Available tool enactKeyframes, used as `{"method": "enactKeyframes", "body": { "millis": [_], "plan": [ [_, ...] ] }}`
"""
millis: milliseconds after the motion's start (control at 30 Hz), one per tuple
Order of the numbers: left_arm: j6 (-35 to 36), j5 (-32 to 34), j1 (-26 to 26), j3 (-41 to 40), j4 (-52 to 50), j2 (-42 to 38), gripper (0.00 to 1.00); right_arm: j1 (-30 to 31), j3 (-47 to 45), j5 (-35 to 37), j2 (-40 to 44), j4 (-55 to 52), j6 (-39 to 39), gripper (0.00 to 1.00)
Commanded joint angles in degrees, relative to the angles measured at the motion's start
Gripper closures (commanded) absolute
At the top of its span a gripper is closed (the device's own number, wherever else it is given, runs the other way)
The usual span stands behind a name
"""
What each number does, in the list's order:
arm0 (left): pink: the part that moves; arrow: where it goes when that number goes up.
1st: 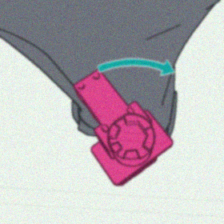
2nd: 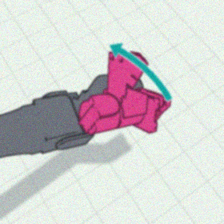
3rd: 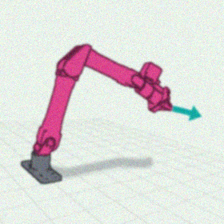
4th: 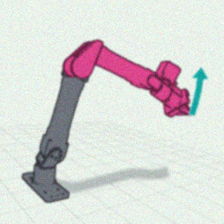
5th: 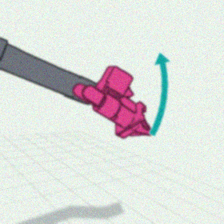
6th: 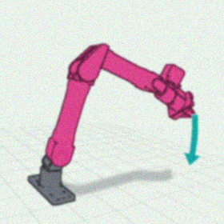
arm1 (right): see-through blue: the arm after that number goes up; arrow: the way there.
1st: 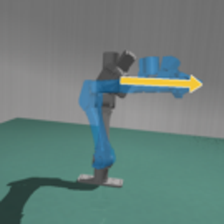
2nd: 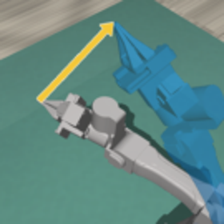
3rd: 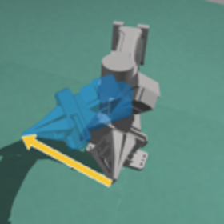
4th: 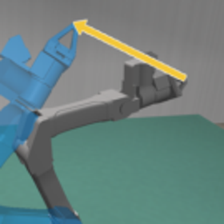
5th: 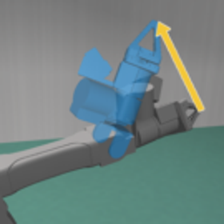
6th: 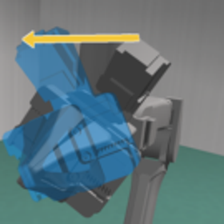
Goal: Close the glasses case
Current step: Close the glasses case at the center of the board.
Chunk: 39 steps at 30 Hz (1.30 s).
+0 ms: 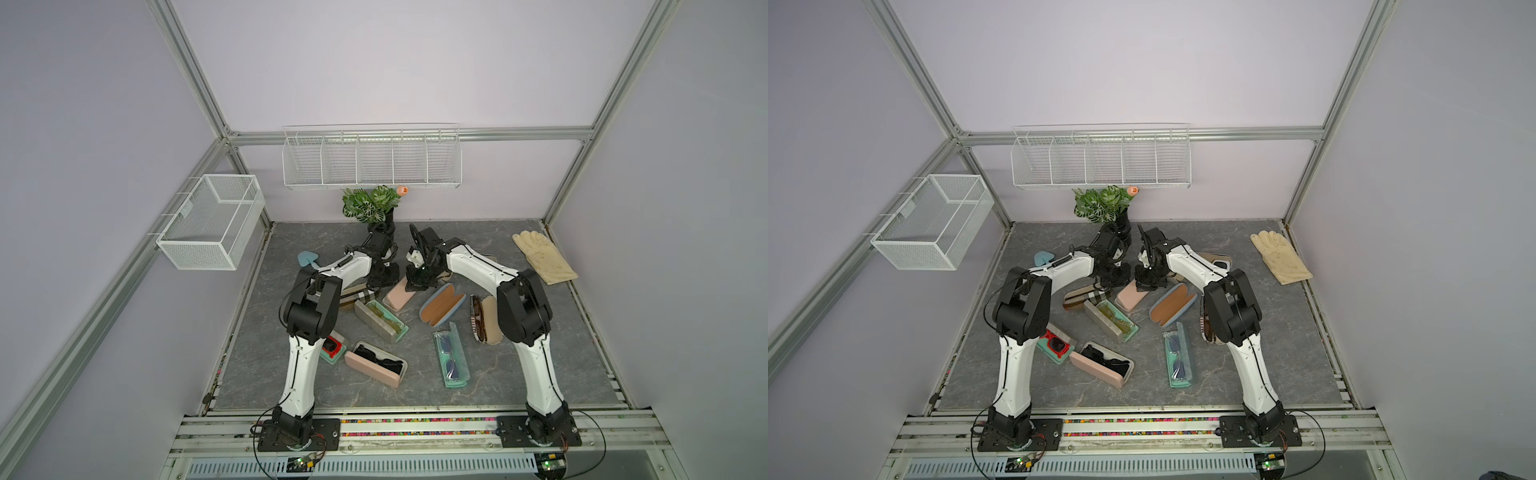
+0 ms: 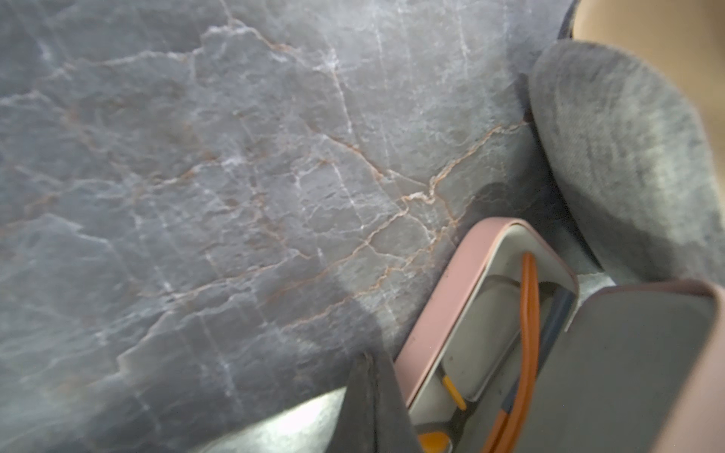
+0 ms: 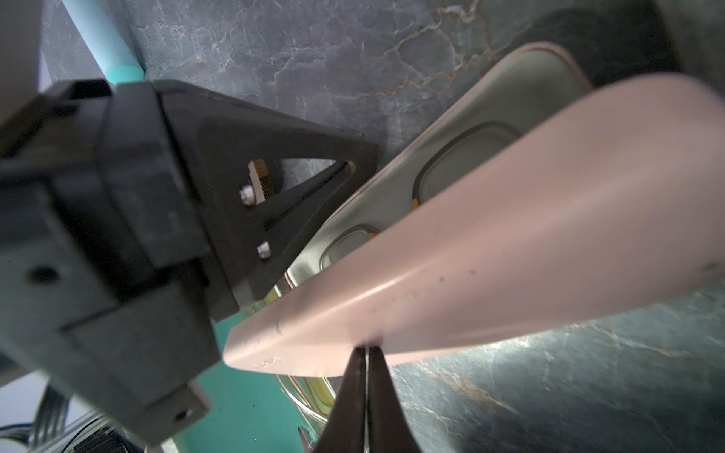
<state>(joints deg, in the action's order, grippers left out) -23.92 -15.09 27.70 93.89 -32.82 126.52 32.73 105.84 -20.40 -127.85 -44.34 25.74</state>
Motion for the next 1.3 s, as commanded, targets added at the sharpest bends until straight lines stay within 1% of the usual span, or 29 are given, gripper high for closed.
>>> {"method": "enactKeyframes", "body": {
  "millis": [0,400,667,833,1000,1133,1200,1267],
  "plan": [
    [-0.7,0.4,-0.2,-2.1,-2.3,1.2,1.00,0.1,-0.2,3.5,-4.0,-0.5,0.5,0.91],
    [-0.8,0.0,-0.4,-2.1,-2.0,1.4,1.00,0.2,-0.2,4.4,-5.6,-1.0,0.5,0.91],
    [-0.7,-0.4,-0.4,-2.4,-1.5,1.7,1.00,0.2,1.5,4.5,-8.0,-2.0,0.5,0.91],
    [-0.8,-0.7,-0.9,-2.5,-1.2,1.9,1.00,0.2,1.8,5.0,-8.1,-2.2,0.5,0.91],
    [-0.8,-0.7,-1.2,-2.2,-1.6,0.8,1.00,0.3,0.7,4.4,-5.5,-0.2,0.5,0.91],
    [-0.7,0.1,-1.5,-1.0,-3.0,-1.0,1.00,0.5,-0.4,3.6,-1.3,1.3,0.2,0.86],
    [-0.5,0.5,-1.5,0.2,-4.2,-2.0,0.89,0.6,-1.3,3.7,1.6,1.7,0.0,0.80],
    [-0.5,0.9,-1.5,1.6,-5.2,-3.0,0.82,0.6,-2.1,3.8,4.7,1.9,-0.4,0.76]
  ]
}}
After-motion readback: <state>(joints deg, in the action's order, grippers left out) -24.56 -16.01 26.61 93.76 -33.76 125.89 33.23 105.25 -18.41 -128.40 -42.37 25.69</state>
